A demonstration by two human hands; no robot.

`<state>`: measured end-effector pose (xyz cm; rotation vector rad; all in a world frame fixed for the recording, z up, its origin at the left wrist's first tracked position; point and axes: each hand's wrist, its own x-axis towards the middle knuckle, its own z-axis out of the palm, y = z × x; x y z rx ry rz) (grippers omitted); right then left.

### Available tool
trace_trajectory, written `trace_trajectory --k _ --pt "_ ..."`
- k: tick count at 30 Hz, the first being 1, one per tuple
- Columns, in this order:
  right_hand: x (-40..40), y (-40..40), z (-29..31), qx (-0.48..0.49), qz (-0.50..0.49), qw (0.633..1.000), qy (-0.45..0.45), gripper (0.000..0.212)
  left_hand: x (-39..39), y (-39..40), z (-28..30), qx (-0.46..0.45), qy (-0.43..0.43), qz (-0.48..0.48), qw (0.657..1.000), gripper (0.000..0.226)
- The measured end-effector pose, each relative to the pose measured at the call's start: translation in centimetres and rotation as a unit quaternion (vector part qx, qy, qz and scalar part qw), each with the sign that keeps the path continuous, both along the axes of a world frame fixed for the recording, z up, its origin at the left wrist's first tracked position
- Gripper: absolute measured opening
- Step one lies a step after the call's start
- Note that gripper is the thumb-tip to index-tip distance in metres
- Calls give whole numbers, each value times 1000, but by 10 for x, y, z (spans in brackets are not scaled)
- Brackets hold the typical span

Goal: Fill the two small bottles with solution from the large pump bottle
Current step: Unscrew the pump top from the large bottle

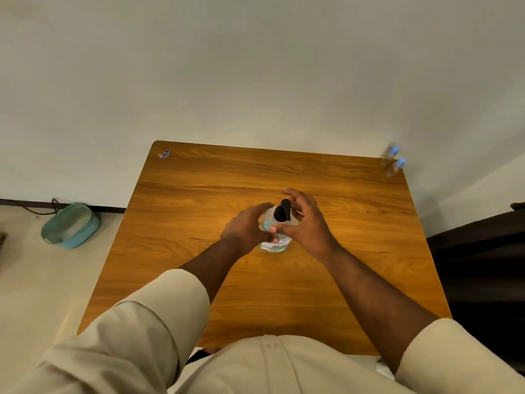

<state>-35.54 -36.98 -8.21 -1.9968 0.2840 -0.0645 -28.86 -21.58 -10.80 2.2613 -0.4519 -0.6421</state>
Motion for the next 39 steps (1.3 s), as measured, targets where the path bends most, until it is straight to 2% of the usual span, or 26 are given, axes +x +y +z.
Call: trace_trajectory --k 2,4,7,9,12,14,17,19,22,26,29,35,39 --pt "4 3 3 -41 -25 998 -29 67 0 1 0 2 0 2 1000 93" --pt "4 0 4 -7 -11 1000 -23 62 1 1 1 6 1 3 1000 93" --pt "-2 -6 0 56 24 998 7 78 0 0 1 11 -2 -2 1000 94" --pt "-1 -2 0 33 1 999 1 89 0 0 1 10 -1 -3 1000 94" --pt "7 7 6 -37 -38 998 -36 89 0 0 0 10 -1 -5 1000 93" --pt "9 4 8 -13 -11 999 -27 88 0 1 1 0 5 2 1000 92" --pt "8 -4 9 38 29 999 13 98 -1 0 2 -3 6 1 1000 92" --pt "10 -3 12 3 16 1000 20 106 -2 0 1 0 5 -2 1000 93" --pt "16 -2 18 -77 37 996 13 103 -2 1 1 3 5 3 1000 93" --pt "17 -11 20 -6 119 992 37 110 -2 1 3 1 7 -2 1000 90" --pt "15 -3 18 -17 57 997 44 117 -3 0 4 1 1 -3 1000 90" --pt "14 1 33 -42 18 999 16 81 -4 1 7 2 4 0 1000 90" --pt "20 -7 77 -78 72 994 26 44 -4 1 6 0 -3 1 1000 87"
